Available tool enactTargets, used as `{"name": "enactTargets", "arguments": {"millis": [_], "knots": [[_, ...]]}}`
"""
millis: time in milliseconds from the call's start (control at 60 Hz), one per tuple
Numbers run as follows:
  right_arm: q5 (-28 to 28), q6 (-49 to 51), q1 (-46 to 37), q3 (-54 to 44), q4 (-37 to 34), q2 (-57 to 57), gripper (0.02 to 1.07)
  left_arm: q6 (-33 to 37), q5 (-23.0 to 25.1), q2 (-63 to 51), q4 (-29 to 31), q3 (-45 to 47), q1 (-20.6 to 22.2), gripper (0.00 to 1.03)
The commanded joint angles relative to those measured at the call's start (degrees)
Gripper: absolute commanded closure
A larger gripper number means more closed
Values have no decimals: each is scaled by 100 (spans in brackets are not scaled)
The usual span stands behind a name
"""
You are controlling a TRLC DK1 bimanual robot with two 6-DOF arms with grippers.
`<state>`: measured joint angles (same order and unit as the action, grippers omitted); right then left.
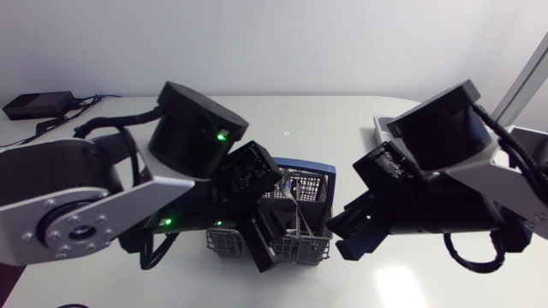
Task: Unload the cutlery basket into the drawer organizer.
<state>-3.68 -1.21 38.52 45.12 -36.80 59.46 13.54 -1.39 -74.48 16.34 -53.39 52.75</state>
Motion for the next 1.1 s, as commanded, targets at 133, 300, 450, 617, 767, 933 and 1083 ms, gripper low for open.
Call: {"name": "enactTargets", "arguments": {"millis": [133, 300, 450, 617, 767, 933, 1083], "knots": [[-300, 192, -574, -258, 76, -400, 34, -211, 33, -1016, 370, -559, 227, 56], [-537, 192, -759, -302, 85, -506, 34, -220, 25, -1403, 818, -998, 183, 59], [-581, 192, -776, -338, 94, -541, 34, -229, 16, -1500, 871, -1034, 174, 59], [-581, 192, -776, -346, 94, -576, 34, -220, 16, -1500, 1003, -1060, 174, 61], [-590, 192, -750, -355, 94, -567, 34, -220, 7, -1579, 1108, -1121, 156, 61], [-599, 192, -741, -373, 94, -550, 34, -203, -11, -1781, 1302, -1236, 156, 63], [-599, 192, -715, -373, 94, -506, 31, -203, -11, -1965, 1565, -1455, 156, 72]]}}
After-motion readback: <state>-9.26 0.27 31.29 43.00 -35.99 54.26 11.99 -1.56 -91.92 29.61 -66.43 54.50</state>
